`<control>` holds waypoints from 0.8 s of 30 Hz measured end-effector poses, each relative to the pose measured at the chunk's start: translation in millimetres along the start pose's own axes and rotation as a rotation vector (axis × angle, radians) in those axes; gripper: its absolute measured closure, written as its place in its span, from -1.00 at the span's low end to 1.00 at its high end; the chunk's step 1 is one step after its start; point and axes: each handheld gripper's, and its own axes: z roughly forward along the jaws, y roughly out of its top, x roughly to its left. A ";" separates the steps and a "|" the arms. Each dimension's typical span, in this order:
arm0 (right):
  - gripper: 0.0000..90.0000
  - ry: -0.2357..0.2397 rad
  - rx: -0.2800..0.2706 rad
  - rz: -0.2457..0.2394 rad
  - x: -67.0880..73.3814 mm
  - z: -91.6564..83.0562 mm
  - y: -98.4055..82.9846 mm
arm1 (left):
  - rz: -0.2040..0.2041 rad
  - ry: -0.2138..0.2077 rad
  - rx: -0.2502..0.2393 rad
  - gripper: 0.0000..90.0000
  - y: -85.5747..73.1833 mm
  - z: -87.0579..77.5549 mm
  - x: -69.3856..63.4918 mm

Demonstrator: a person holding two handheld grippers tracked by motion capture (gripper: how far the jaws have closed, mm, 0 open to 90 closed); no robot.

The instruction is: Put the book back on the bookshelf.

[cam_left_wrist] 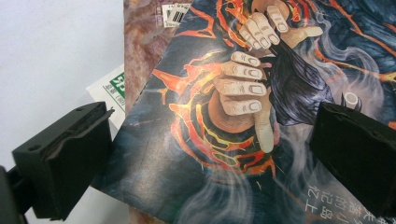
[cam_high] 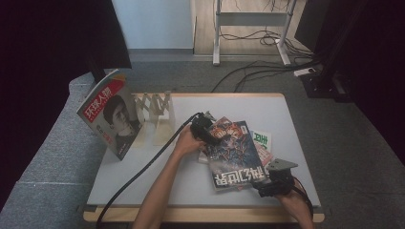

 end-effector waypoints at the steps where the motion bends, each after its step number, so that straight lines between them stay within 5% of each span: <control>1: -1.00 -0.003 -0.002 -0.004 -0.4 -0.2 0.0 | -0.004 0.004 0.002 -1.00 -0.7 -0.8 -0.7; 24: -1.00 -0.063 -0.006 0.051 -28.8 -4.8 4.4 | -0.056 0.027 0.028 -1.00 -26.2 -23.4 -13.1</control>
